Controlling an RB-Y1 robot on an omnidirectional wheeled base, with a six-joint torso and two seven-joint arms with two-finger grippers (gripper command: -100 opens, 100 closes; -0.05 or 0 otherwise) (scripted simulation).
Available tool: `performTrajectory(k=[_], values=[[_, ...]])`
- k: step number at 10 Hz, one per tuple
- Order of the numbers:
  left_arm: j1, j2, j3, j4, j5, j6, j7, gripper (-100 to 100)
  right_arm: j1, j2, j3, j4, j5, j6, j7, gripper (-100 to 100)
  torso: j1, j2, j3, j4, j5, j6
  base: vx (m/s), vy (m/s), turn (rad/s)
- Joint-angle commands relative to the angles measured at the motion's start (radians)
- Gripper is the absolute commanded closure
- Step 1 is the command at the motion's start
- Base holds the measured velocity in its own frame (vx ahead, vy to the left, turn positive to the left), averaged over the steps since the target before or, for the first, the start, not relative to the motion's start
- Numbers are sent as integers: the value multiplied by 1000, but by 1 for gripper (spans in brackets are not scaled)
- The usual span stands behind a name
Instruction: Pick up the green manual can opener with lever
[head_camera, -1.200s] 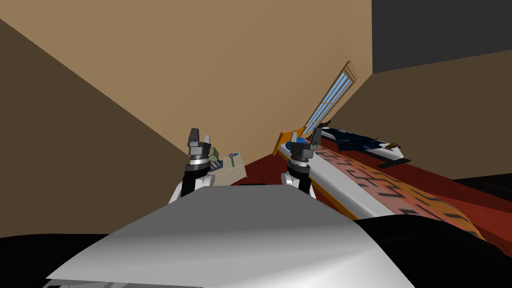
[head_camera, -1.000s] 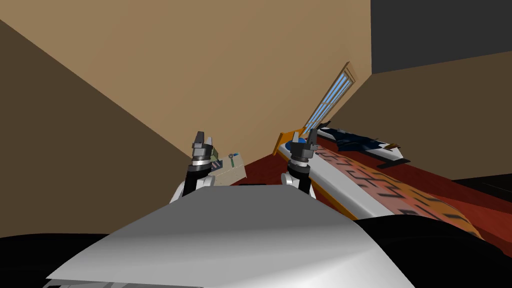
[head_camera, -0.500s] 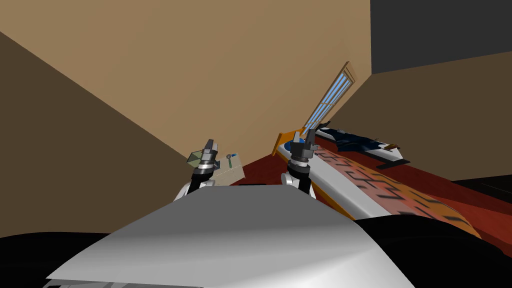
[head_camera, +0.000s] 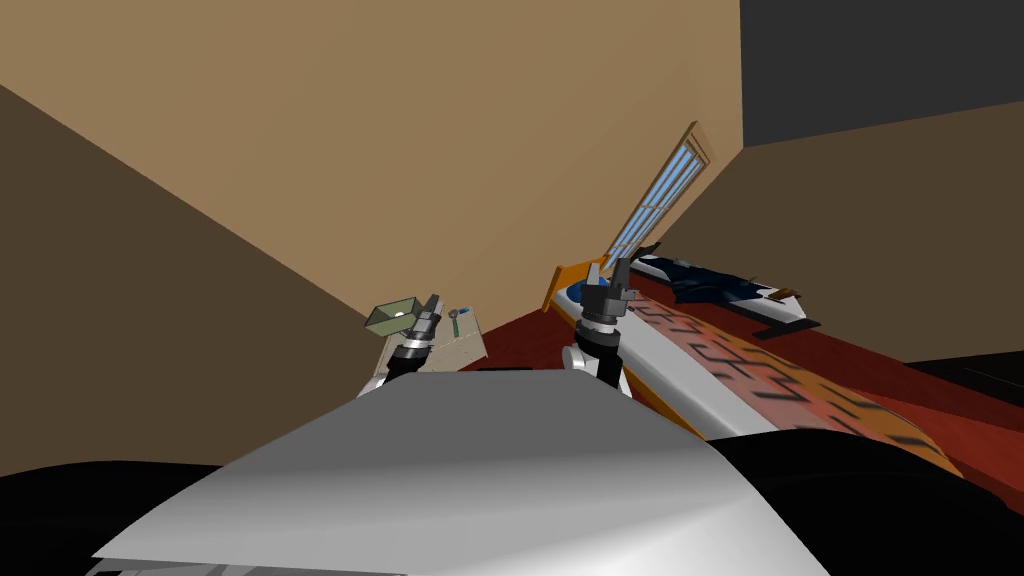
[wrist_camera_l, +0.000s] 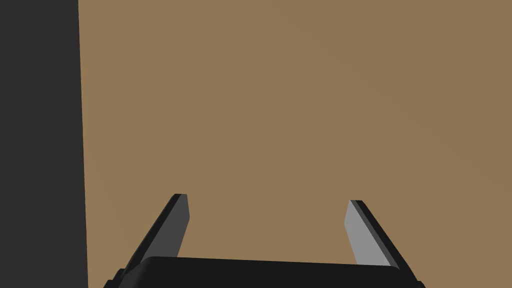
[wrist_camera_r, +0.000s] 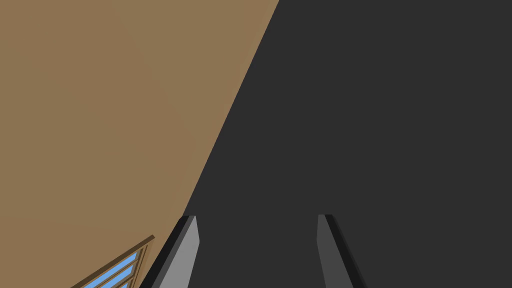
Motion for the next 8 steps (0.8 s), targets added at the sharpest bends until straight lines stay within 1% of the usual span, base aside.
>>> performTrajectory(k=[1,2,3,4,5,6,7,8], values=[[9,26,-15,50,-23,-16,17,-100,0,0,0,0,0,0,0,0,0,0,0,0,0,0,30,-50,-4],[9,26,-15,66,-23,-16,17,-100,0,0,0,0,0,0,0,0,0,-1,0,0,0,0,28,-43,5],[21,53,-26,101,-42,-33,36,-100,0,0,0,0,0,0,0,0,0,-1,-1,0,0,0,18,-52,-3],[21,53,-26,120,-42,-33,36,-100,0,0,0,0,0,0,0,0,0,-1,0,0,0,0,16,-44,4],[33,79,-37,159,-62,-50,55,-100,0,0,0,0,0,0,0,0,0,0,0,0,0,0,31,-46,-3],[33,79,-37,177,-62,-50,55,-100,0,0,0,0,0,0,0,0,0,-1,-1,0,0,0,32,-46,1],[42,105,-50,206,-83,-67,75,-100,0,0,0,0,0,0,0,0,0,-1,-1,0,0,0,51,-63,-2],[42,105,-50,232,-83,-67,75,-100,0,0,0,0,0,0,0,0,-1,-2,-1,0,0,0,44,-54,0]])
